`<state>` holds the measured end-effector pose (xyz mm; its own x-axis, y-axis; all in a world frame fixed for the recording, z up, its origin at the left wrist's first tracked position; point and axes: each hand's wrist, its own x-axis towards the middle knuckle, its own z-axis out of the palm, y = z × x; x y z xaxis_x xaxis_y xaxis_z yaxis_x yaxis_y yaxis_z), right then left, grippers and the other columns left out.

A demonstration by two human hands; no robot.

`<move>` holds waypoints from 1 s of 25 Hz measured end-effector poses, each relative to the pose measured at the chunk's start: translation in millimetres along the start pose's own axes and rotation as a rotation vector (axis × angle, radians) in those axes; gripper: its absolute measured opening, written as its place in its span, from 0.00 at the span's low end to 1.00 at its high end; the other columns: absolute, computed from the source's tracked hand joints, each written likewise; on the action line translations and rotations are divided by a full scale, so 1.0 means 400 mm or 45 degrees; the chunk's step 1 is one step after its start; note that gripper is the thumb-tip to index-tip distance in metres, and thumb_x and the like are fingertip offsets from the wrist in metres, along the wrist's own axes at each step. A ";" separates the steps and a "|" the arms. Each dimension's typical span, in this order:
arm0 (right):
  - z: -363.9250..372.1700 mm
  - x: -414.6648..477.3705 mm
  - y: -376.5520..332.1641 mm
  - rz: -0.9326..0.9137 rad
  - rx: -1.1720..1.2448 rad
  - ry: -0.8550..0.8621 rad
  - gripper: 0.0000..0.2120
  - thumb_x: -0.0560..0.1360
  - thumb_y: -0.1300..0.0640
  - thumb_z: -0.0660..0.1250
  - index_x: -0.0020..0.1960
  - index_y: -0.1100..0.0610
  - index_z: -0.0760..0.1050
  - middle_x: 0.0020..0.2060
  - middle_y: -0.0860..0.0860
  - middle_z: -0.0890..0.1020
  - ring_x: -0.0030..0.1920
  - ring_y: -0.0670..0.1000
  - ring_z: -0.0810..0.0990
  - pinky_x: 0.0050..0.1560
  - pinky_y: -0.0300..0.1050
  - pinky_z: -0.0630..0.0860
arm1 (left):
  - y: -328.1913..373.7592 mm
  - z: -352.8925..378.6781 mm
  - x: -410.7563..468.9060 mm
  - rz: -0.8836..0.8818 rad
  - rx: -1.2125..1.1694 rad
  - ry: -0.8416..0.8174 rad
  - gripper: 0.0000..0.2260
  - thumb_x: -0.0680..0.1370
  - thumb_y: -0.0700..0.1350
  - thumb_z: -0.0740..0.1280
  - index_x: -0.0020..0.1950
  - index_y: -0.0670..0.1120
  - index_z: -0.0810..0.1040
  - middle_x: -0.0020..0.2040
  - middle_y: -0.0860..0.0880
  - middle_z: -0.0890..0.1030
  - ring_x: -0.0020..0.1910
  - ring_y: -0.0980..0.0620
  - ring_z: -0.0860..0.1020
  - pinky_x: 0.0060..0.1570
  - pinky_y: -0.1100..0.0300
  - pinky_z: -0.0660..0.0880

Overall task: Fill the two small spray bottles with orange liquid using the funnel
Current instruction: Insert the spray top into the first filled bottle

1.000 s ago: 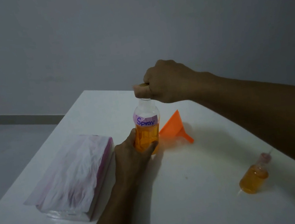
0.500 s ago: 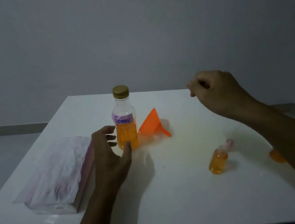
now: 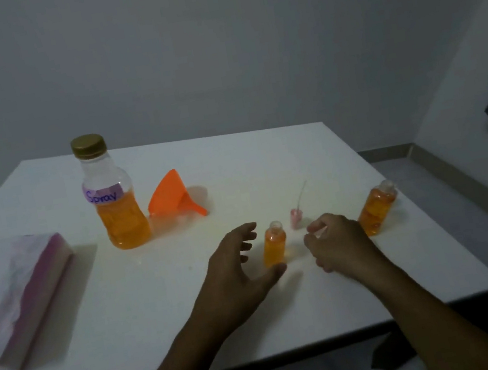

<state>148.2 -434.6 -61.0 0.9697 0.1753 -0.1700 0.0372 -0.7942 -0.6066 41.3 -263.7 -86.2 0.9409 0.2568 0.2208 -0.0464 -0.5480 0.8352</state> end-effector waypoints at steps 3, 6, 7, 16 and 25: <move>0.023 0.048 -0.012 -0.055 0.093 0.127 0.24 0.75 0.43 0.72 0.66 0.51 0.71 0.51 0.46 0.78 0.43 0.48 0.83 0.32 0.35 0.78 | 0.017 0.044 0.024 -0.049 -0.008 0.008 0.32 0.66 0.59 0.76 0.68 0.57 0.70 0.59 0.62 0.74 0.55 0.60 0.75 0.50 0.70 0.73; 0.031 0.069 -0.026 -0.195 0.183 0.164 0.16 0.75 0.47 0.74 0.58 0.54 0.78 0.51 0.47 0.83 0.43 0.47 0.83 0.40 0.39 0.82 | 0.016 0.059 0.043 -0.040 -0.006 0.026 0.23 0.69 0.57 0.74 0.61 0.54 0.77 0.55 0.61 0.80 0.49 0.62 0.78 0.48 0.71 0.75; 0.026 0.069 -0.028 -0.232 0.227 0.173 0.13 0.75 0.49 0.74 0.55 0.54 0.80 0.50 0.48 0.85 0.39 0.47 0.84 0.38 0.38 0.82 | 0.013 0.059 0.049 -0.040 -0.013 0.042 0.20 0.69 0.56 0.74 0.59 0.53 0.79 0.53 0.58 0.82 0.47 0.61 0.79 0.49 0.67 0.77; -0.079 -0.025 -0.041 -0.748 0.317 0.200 0.21 0.76 0.45 0.67 0.67 0.50 0.79 0.47 0.42 0.82 0.44 0.39 0.80 0.41 0.27 0.76 | 0.010 -0.028 0.058 -0.005 -0.031 0.276 0.17 0.69 0.59 0.72 0.56 0.59 0.78 0.49 0.65 0.80 0.47 0.63 0.78 0.43 0.74 0.73; -0.100 -0.049 -0.046 -1.018 0.067 0.389 0.15 0.69 0.58 0.79 0.54 0.60 0.84 0.47 0.50 0.84 0.41 0.36 0.77 0.43 0.20 0.72 | -0.016 -0.057 0.042 -0.031 0.027 0.344 0.24 0.67 0.61 0.70 0.60 0.55 0.78 0.53 0.60 0.79 0.50 0.60 0.76 0.46 0.70 0.70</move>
<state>138.2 -446.6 -15.4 0.6796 0.5006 0.5363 0.7336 -0.4692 -0.4916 49.8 -237.7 -76.1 0.8179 0.4717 0.3295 -0.0151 -0.5549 0.8318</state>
